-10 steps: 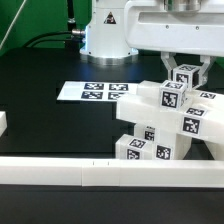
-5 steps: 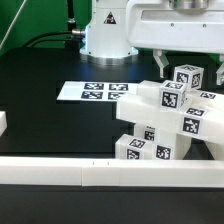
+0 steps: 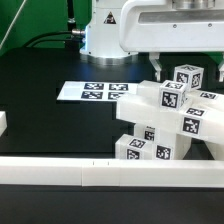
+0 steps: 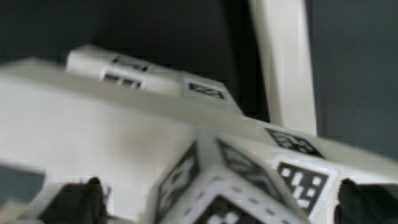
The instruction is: Assemble chair
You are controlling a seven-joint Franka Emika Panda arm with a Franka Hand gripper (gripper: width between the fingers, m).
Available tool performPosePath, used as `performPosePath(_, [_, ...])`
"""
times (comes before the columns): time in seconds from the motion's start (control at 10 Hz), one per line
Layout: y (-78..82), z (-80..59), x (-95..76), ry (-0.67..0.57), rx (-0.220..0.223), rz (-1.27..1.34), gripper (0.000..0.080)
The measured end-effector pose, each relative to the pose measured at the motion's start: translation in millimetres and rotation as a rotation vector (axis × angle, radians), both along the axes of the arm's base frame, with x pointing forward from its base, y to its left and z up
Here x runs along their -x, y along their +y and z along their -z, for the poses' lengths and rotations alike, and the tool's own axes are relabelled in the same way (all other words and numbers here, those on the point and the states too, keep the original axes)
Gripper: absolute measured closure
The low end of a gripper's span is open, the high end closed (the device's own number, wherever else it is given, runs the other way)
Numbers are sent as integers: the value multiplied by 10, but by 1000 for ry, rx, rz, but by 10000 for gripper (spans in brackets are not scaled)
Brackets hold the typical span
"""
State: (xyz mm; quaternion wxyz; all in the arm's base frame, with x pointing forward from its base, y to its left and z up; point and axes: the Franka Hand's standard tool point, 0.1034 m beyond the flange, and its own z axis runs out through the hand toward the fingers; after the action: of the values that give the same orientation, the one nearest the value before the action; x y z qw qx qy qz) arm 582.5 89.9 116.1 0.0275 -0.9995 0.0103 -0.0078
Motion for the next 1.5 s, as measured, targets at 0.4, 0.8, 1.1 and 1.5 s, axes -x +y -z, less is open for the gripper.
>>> performPosePath(0.4, [38,-12,-15,-25,61,-365,150])
performPosePath(0.8, [39,-2,-10,-24,60,-384,360])
performPosePath(1.1, [38,4,-7,-21,53,-330,518])
performPosePath(1.5, [66,1,-40,-34,-12,125,518])
